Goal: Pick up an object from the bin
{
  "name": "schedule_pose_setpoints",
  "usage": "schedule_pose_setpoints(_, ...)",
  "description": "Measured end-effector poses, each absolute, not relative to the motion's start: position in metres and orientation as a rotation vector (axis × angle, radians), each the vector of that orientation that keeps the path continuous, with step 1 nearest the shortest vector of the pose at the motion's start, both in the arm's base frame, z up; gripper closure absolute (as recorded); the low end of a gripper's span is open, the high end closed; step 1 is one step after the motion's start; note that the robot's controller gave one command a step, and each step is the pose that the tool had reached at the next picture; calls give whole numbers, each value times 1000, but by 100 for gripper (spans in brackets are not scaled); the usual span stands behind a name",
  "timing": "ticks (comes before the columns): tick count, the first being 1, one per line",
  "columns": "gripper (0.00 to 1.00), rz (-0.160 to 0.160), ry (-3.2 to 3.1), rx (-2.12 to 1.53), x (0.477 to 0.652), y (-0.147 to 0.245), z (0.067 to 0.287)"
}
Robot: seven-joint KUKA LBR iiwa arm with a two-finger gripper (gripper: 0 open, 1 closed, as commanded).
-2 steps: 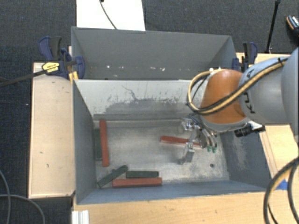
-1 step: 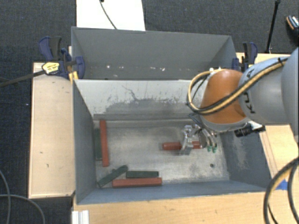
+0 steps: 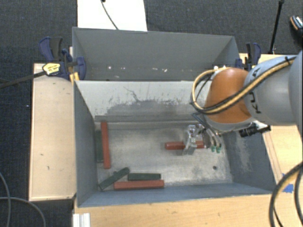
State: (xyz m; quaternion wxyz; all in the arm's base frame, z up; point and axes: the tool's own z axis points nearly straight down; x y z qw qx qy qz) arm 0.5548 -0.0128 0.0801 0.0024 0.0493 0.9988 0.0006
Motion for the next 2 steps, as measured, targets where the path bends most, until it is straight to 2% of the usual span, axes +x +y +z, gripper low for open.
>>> schedule_pose_setpoints(1, 100, 2, 3132, 155, 556, -13, 98)
schedule_pose_setpoints(2, 100, 2, 3128, 154, 558, -13, 174)
